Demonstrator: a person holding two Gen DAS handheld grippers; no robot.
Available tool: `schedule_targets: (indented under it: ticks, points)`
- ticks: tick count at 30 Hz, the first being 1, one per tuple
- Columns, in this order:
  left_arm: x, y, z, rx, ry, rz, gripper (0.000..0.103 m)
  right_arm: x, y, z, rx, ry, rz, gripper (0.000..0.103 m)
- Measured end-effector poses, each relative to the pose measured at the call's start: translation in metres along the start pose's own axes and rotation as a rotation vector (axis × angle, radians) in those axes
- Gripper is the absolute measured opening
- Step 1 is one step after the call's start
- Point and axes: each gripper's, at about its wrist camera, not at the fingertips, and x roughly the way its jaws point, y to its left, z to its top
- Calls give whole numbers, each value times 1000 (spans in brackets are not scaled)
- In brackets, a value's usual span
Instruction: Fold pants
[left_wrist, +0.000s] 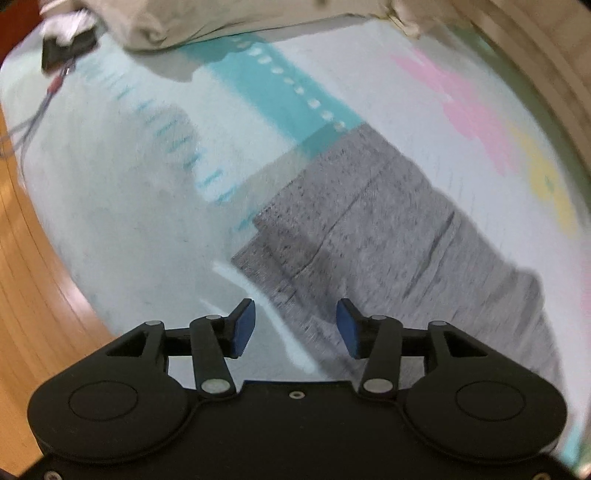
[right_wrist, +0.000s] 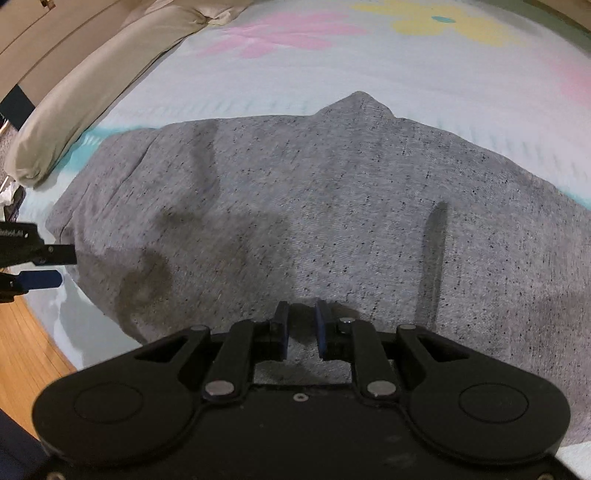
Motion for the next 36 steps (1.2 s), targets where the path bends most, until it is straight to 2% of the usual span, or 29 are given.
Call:
schedule_targets:
  ticks: [2,6,11,16,18,22,24,27,30,36]
  points:
    - [3,4,4,-51,-25,-31,56,1,-1,0,6,2,6,18]
    - [14,8,11,-118,-53,-44,59,1,-3,1,12,4,11,18]
    - [19,3,17,-83,-92,-45,62,1,-1,0,4,1,5,18]
    - [22,3,22,-70,-129,-76,63,0,1,-3,-4,1,8,18]
    - [21,4,22,-80,-134,-97,57,-3,2,-6,-11,5,16,18]
    - [11,3,19,-80,-157,-138,25,-8,10,-18,-69,7,29,18]
    - [-1,0,17,-83,-181,-179,22,-11,15,-24,-102,8,40,18]
    - [-26,-17,10,-13,-244,-216,21,-17,15,-28,-111,21,68,18]
    - [-52,-41,-3,71,-290,-264,20,-23,5,-27,-58,33,110,17]
    - [-98,-100,-34,230,-328,-410,19,-60,-34,-16,25,-90,73,17]
